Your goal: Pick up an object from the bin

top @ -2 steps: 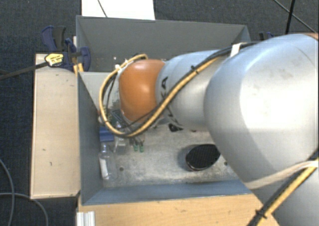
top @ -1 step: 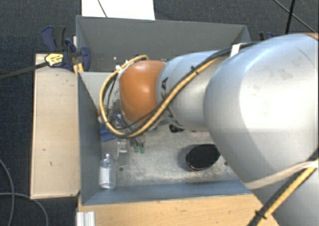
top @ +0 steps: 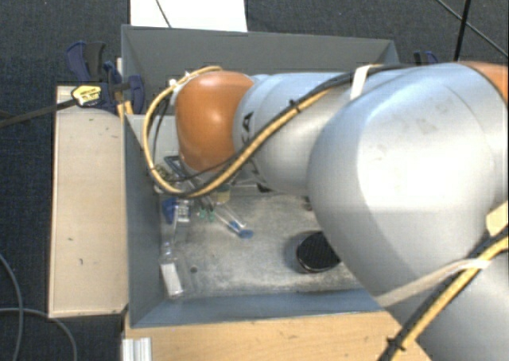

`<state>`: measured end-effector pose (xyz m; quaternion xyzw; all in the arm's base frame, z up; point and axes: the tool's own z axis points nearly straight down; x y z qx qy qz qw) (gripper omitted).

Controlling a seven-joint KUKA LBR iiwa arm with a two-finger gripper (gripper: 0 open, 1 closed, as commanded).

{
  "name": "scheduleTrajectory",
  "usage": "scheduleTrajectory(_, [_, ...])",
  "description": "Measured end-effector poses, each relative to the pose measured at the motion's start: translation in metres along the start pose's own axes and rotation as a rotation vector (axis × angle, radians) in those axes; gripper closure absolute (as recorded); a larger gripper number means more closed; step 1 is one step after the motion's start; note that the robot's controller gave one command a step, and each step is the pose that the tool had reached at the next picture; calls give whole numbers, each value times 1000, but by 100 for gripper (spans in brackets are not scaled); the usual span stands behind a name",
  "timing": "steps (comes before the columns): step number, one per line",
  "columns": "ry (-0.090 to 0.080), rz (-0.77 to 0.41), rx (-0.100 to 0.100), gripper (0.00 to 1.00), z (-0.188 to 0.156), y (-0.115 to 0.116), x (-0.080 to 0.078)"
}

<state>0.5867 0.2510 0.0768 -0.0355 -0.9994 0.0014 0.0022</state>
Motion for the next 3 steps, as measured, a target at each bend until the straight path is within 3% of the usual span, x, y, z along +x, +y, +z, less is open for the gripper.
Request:
scheduleTrajectory(1, [-5,3,-3,100,-1,0,-1])
scheduleTrajectory(3, [-14,-22,-8,100,-165,-5,34])
